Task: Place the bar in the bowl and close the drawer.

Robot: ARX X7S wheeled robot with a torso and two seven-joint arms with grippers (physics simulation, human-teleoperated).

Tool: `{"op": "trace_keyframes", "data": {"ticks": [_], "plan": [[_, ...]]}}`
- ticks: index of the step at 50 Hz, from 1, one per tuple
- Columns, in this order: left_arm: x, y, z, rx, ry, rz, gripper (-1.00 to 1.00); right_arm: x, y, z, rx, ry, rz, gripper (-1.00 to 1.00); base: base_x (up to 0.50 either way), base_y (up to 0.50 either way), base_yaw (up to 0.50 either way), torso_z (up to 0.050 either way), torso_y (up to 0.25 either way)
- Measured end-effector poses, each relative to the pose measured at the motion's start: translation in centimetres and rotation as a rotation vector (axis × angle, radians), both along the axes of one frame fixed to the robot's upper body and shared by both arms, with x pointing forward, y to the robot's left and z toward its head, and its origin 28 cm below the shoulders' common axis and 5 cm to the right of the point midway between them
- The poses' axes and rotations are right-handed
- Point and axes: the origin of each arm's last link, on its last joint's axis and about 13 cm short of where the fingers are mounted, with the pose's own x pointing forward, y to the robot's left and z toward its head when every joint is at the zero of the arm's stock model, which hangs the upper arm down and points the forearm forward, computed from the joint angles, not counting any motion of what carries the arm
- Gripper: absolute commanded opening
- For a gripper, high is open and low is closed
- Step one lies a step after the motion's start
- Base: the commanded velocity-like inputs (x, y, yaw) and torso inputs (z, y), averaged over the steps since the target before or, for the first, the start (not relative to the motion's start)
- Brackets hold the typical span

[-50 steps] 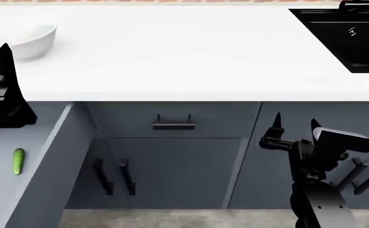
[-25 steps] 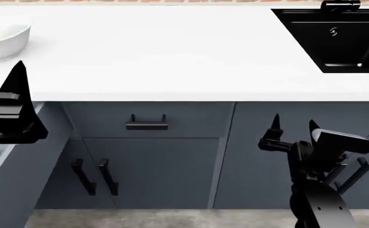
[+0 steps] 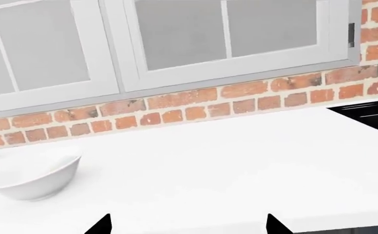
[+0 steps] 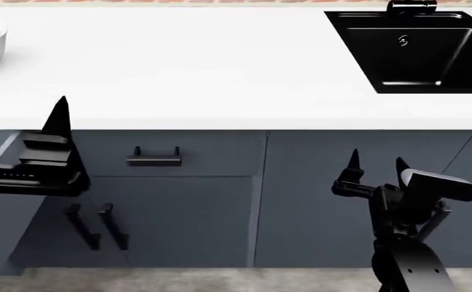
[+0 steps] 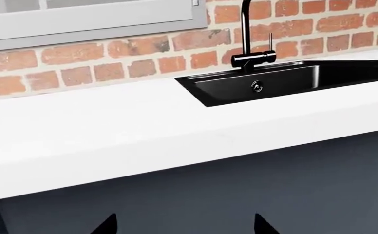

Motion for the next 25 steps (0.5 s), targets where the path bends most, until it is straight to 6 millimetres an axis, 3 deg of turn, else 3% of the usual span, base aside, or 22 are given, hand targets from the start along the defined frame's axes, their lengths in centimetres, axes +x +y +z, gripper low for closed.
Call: {"op": "trace_keyframes", "data": {"ticks": [25], "plan": [[0.7, 0.0, -2.5, -0.065, 0.064, -0.040, 1.00, 0.1, -0.1, -0.1, 0.001, 0.006, 0.006, 1.00, 0.00, -0.24, 0.00, 0.000, 0.000]]}}
